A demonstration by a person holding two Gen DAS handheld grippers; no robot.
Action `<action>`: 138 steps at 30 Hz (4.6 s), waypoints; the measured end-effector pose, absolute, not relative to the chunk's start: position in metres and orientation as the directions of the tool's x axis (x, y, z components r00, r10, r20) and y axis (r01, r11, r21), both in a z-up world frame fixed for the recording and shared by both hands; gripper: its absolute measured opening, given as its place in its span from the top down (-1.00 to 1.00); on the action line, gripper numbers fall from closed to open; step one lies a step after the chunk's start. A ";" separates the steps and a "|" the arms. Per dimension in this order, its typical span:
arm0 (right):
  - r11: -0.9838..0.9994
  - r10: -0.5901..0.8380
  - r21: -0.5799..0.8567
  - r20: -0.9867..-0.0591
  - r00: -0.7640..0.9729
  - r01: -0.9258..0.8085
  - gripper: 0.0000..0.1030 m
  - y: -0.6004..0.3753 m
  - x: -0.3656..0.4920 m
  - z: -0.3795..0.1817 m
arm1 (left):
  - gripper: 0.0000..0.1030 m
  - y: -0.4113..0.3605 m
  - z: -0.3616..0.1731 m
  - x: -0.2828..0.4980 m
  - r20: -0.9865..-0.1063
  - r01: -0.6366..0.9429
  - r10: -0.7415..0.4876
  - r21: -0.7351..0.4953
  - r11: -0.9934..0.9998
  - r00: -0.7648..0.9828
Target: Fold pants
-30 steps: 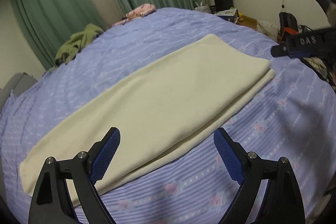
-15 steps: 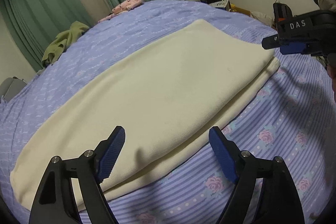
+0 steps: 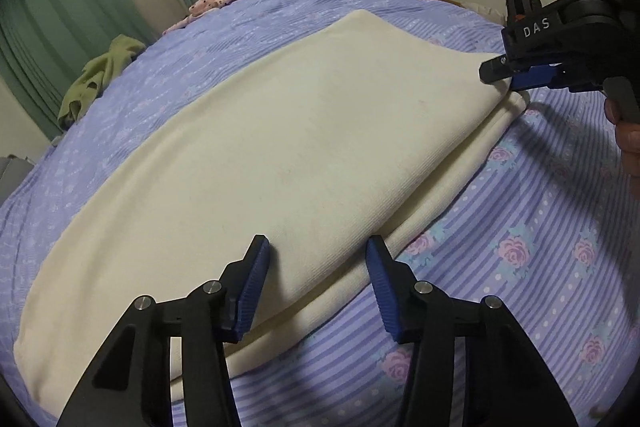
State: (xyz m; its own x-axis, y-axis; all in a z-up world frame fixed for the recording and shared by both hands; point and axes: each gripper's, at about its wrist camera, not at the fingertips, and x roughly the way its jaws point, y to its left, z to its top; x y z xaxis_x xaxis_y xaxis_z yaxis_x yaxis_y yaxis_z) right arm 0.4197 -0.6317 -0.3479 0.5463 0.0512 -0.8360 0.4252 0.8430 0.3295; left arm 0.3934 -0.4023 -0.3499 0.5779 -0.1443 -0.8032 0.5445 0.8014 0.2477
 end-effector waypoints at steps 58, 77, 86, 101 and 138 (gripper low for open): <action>0.645 0.265 0.597 -0.760 0.593 0.477 -0.10 -0.657 0.409 -0.396 | -0.27 -0.405 -0.322 0.404 -0.845 0.429 -0.204 0.033 0.903 0.494; 0.468 0.374 0.787 -0.589 0.716 0.403 0.73 -0.670 0.402 -0.356 | -0.27 -0.417 -0.311 0.402 -0.841 0.425 -0.234 -0.006 0.905 0.488; 0.666 0.216 0.564 -0.772 0.598 0.488 0.50 -0.663 0.404 -0.363 | -0.28 -0.431 -0.319 0.394 -0.852 0.461 -0.236 0.007 0.887 0.468; 0.612 0.205 0.600 -0.750 0.630 0.515 0.20 -0.667 0.356 -0.362 | -0.35 -0.436 -0.315 0.397 -0.835 0.459 -0.207 0.060 0.886 0.510; 0.624 0.222 0.644 -0.689 0.690 0.443 0.17 -0.663 0.446 -0.382 | -0.35 -0.404 -0.303 0.401 -0.829 0.367 -0.185 0.027 0.930 0.528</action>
State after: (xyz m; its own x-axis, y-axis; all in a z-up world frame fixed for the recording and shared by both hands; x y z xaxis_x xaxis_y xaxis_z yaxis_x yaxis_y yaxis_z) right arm 0.4463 -0.6635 -0.3817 0.6896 0.2219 -0.6894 0.4427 0.6241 0.6438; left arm 0.4006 -0.4037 -0.3030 0.5285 -0.1846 -0.8286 0.3666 0.9300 0.0266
